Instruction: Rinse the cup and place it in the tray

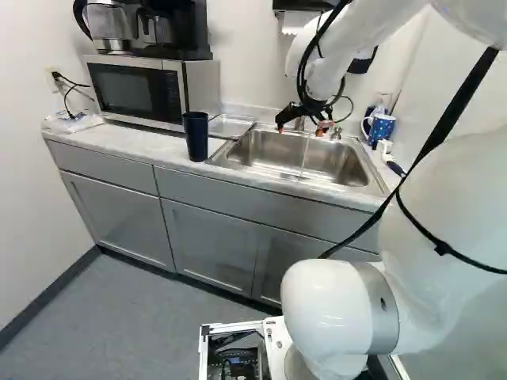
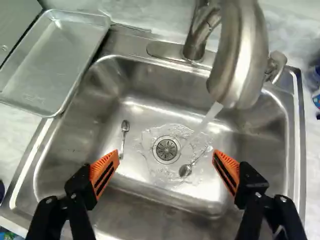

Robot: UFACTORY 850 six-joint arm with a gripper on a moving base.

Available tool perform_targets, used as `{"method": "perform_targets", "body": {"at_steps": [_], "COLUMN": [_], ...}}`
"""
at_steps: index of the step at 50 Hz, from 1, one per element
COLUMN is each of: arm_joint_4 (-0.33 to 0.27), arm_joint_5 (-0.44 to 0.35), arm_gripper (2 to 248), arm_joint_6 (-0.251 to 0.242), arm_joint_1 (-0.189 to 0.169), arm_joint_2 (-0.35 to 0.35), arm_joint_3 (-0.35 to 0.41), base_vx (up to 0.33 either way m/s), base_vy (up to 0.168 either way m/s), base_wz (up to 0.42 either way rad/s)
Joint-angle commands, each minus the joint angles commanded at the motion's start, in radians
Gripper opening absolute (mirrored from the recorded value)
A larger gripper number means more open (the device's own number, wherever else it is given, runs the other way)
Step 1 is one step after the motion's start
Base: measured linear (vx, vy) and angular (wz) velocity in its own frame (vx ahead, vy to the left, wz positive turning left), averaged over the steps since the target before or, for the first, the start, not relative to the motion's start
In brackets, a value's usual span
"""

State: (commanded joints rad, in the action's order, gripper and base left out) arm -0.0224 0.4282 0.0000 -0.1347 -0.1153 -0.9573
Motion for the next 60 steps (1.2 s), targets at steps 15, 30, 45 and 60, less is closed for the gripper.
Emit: {"method": "perform_targets", "body": {"at_steps": [15, 30, 45, 60], "arm_joint_4": [0.000, 0.000, 0.000, 0.000], "arm_joint_5": [0.000, 0.003, 0.045, 0.099], "arm_gripper": [247, 247, 247, 247], "arm_joint_6": [0.000, 0.000, 0.000, 0.000], "arm_joint_1": [0.056, 0.104, 0.146, 0.185], "arm_joint_2": [0.019, -0.001, -0.031, -0.029], "arm_joint_3": [-0.018, -0.027, -0.033, -0.035], "base_vx": [0.000, 0.000, 0.000, 0.000], "base_vy": [0.000, 0.000, 0.000, 0.000], "base_wz": [0.000, 0.000, 0.000, 0.000]}}
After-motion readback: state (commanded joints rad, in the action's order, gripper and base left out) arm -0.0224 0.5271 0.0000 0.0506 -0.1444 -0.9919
